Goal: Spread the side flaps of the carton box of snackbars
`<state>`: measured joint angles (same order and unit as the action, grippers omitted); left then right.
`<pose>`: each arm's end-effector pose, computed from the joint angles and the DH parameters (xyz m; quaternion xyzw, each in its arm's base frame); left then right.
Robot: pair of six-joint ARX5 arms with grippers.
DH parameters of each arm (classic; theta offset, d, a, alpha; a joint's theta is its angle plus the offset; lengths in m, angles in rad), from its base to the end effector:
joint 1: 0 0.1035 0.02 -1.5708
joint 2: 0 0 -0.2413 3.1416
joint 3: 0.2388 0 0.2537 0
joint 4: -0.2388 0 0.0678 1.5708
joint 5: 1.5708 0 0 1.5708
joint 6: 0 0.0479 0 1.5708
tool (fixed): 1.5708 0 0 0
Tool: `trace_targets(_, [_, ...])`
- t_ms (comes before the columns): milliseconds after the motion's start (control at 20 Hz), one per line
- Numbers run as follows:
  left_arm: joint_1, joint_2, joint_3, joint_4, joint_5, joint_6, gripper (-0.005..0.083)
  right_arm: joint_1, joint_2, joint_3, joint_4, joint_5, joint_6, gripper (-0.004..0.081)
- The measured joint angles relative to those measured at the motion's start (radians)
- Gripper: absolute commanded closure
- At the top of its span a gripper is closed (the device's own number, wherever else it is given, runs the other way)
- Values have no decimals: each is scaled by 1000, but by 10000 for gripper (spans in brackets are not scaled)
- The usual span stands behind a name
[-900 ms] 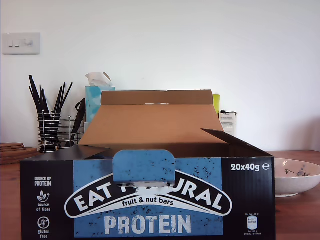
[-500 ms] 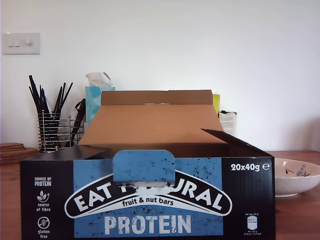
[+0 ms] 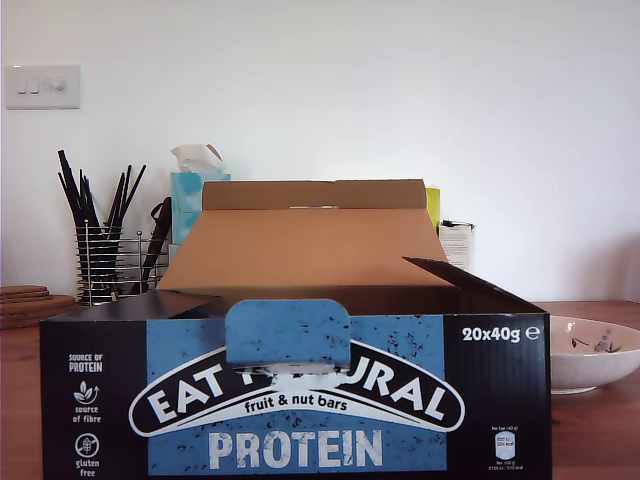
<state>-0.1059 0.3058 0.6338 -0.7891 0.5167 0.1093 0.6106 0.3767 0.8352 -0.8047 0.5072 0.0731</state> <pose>0.0989 -0.0343 0.2637 0.0041 0.2071 -0.3100 0.9279 0.0898 0.0344 0.3180 -0.0553 0.1478 0.0455 0.9864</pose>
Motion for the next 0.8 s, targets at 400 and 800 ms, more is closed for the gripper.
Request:
trace_targets(400, [0,0,0,-5,30,49,795,0,0,-27,214,97,-45,783])
trace_targets(800, [0,0,0,-5,93,77,795,-161,122,-157,409,-125,-174,783])
